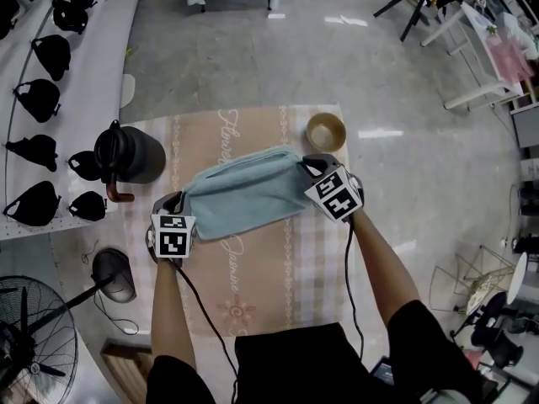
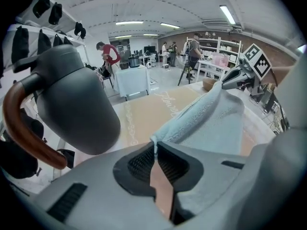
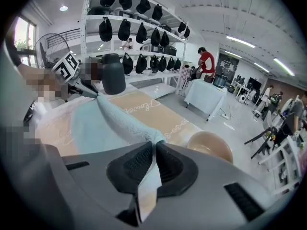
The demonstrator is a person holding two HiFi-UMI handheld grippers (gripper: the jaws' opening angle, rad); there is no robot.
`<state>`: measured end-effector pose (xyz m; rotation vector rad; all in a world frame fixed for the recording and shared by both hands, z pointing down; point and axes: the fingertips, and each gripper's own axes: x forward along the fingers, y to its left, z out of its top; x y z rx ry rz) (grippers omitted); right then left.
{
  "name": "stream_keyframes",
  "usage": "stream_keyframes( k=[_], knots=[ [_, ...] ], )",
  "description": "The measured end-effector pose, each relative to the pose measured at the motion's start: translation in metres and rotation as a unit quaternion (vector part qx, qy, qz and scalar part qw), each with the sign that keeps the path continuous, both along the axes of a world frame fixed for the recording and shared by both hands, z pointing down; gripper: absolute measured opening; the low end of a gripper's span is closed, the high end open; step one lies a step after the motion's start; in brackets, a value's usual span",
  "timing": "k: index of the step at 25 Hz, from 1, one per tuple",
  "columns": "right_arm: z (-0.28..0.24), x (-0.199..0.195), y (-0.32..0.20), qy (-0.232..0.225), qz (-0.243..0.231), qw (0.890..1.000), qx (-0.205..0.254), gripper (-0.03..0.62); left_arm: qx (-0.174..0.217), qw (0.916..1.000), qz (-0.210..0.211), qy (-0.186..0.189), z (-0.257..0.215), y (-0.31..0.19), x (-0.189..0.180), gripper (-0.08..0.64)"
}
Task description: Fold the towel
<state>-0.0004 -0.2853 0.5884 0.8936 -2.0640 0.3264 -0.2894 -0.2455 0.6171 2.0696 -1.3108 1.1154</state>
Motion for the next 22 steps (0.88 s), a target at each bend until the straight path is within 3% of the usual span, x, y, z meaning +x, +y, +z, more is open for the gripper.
stream_keyframes(
  k=[8, 9, 11, 12, 14, 22],
  knots=[
    [0.009, -0.002, -0.006, -0.016, 0.026, 0.999, 0.011, 0.030, 0.000, 0.9999, 0.005, -0.013, 0.011, -0.010, 0.001, 0.026],
    [0.008, -0.004, -0.005, -0.029, 0.028, 0.999, 0.014, 0.066, 0.001, 0.9999, 0.005, -0.012, 0.010, -0.010, 0.002, 0.032],
    [0.007, -0.007, -0.003, -0.059, 0.032, 0.998, 0.009, 0.164, 0.006, 0.9999, 0.012, 0.000, 0.002, -0.008, 0.006, 0.139],
    [0.006, -0.006, 0.000, -0.072, 0.037, 0.997, 0.005, 0.185, 0.011, 0.9998, 0.016, 0.010, -0.006, -0.007, 0.009, 0.198],
    [0.005, 0.001, 0.006, -0.089, 0.052, 0.995, -0.003, 0.196, 0.025, 0.9989, 0.024, 0.030, -0.022, -0.004, 0.013, 0.225],
    [0.002, 0.030, 0.050, -0.140, 0.123, 0.982, -0.035, 0.196, 0.056, 0.9905, 0.118, 0.045, -0.057, -0.029, 0.073, 0.225]
  ],
)
